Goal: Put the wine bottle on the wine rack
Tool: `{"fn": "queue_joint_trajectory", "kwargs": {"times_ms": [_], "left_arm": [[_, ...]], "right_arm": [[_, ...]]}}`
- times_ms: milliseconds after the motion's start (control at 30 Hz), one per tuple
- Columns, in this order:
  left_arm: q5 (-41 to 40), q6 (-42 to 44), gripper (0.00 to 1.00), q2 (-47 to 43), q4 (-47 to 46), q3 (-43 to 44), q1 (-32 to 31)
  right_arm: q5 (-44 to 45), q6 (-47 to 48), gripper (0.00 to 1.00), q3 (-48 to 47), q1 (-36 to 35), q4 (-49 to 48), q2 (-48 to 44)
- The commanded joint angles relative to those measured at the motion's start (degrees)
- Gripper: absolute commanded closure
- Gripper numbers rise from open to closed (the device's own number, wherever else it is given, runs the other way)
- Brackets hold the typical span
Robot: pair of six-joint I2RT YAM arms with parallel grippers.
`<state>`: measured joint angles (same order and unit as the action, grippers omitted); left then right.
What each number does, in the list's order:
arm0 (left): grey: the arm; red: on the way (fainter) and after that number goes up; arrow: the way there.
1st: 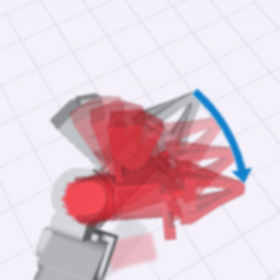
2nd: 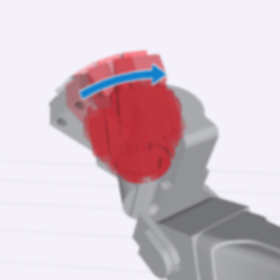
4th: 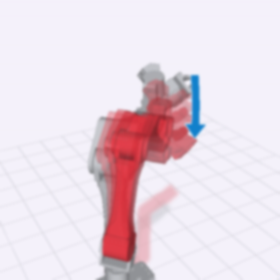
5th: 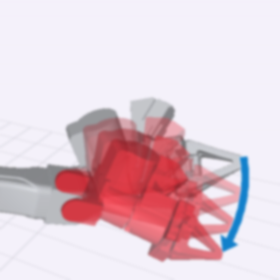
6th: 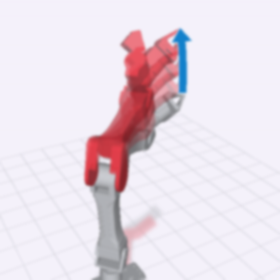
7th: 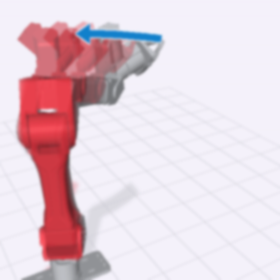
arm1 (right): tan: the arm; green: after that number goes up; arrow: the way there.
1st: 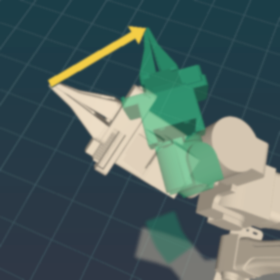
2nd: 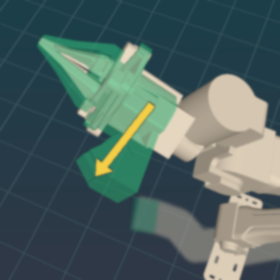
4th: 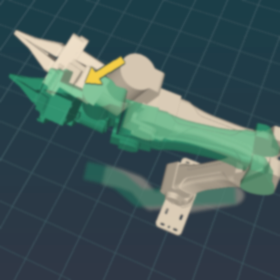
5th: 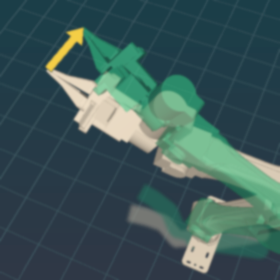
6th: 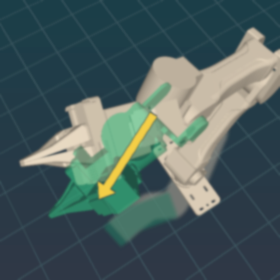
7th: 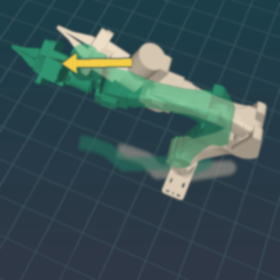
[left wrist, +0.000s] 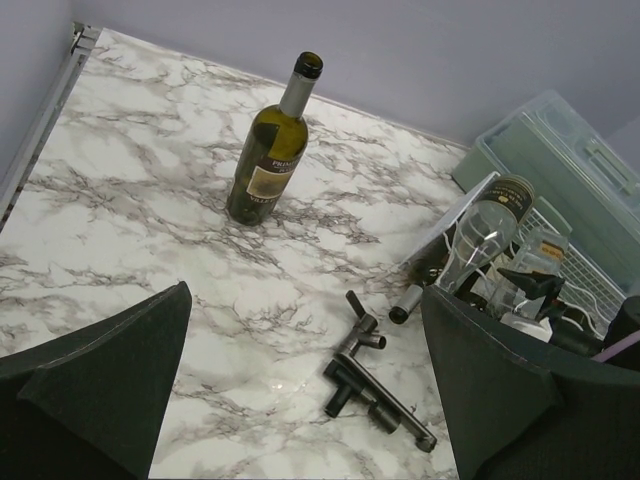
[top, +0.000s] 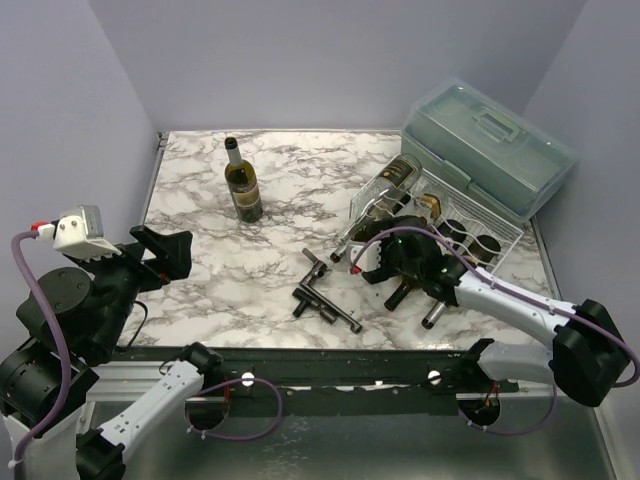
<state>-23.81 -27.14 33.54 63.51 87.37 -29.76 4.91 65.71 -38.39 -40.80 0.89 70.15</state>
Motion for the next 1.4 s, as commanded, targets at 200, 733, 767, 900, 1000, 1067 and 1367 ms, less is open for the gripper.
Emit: {"fn": "queue_joint_trajectory", "kwargs": {"times_ms": [200, 733, 767, 900, 1000, 1067, 1367], "left_arm": [[-1.21, 0.93, 0.01, -0.17, 1.84, 1.31, -0.39], [0.96, -0.11, 0.01, 2.13, -0.31, 0.63, -0.39], [0.96, -0.03, 0.01, 2.05, -0.24, 0.69, -0.39], [0.42, 0.15, 0.01, 1.48, 0.12, 1.22, -0.43], [0.0, 0.21, 0.01, 1.28, 0.48, 1.24, -0.39], [0.09, 0.24, 0.01, 1.42, 0.48, 1.06, -0.39], [0.52, 0.15, 0.01, 1.6, 0.21, 0.68, -0.39]], "right_arm": [[-7.37, -2.84, 0.0, -3.08, -4.0, 13.79, -5.95], [15.67, -11.96, 0.0, -1.96, -4.18, -3.68, 2.12], [16.92, -12.64, 0.0, -2.07, -4.2, -4.63, 2.82], [19.8, -15.65, 0.0, -2.66, -3.75, -6.71, 3.88], [19.23, -15.79, 0.0, -1.97, -3.28, -7.49, 2.99], [19.86, -16.05, 0.0, -2.11, -2.94, -7.25, 3.18], [7.46, -11.84, 0.0, -3.97, -3.26, 5.32, -1.51]]}}
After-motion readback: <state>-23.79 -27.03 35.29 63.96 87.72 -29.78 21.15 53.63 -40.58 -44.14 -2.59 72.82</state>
